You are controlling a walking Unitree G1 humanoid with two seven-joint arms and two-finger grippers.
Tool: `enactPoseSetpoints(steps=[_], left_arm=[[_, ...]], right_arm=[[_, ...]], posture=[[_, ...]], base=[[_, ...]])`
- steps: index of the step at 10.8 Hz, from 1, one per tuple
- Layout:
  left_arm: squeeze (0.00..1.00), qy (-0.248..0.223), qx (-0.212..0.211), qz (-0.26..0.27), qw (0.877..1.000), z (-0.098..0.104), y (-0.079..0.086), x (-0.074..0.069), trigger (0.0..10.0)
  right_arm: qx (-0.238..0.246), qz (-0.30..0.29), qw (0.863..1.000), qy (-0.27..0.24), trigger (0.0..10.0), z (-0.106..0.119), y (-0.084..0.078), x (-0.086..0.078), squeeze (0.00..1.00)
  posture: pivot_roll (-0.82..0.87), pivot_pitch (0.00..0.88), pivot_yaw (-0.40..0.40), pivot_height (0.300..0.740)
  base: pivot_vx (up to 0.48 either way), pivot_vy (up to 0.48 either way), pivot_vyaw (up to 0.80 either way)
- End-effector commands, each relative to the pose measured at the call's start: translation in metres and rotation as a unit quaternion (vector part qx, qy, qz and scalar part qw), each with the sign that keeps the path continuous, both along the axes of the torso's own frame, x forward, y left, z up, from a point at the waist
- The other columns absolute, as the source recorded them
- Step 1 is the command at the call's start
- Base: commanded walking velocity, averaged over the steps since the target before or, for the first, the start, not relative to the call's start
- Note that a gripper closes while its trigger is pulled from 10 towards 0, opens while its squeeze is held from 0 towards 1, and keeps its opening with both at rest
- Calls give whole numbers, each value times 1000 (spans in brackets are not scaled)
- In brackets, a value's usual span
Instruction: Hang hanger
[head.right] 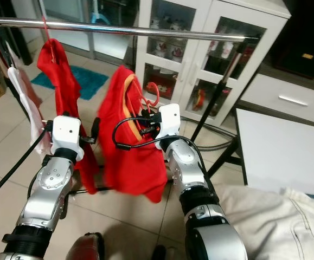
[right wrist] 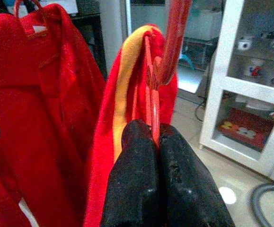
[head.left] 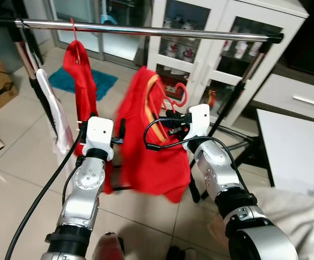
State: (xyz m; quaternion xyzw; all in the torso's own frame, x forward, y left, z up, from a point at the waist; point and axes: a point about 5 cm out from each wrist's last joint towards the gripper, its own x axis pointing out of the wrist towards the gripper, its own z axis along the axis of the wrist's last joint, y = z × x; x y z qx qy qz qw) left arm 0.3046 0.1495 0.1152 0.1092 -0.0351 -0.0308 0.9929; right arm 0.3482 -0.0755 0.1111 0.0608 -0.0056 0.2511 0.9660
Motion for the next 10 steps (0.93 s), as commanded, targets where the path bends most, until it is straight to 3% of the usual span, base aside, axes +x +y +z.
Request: enactPoseSetpoints(steps=[1,7,8,10], left_arm=[[0,-26,2,-34,999,12,-13,4,10000],[0,-59,9,-81,995,26,-24,6,10000],[0,-61,13,-86,994,27,-26,5,10000],[0,-64,20,-85,994,30,-30,5,10000]], right_arm=[[2,-19,999,-35,0,14,-10,4,0],[-5,-37,998,-46,0,20,-16,9,0],[-8,-44,998,-52,0,27,-18,13,0],[13,-46,993,-112,0,69,-18,25,0]], posture=[[115,48,-92,740],[107,48,-89,740],[113,48,-85,740],[122,51,-86,740]], base=[[480,0,0],[472,0,0],[458,0,0],[0,0,0]])
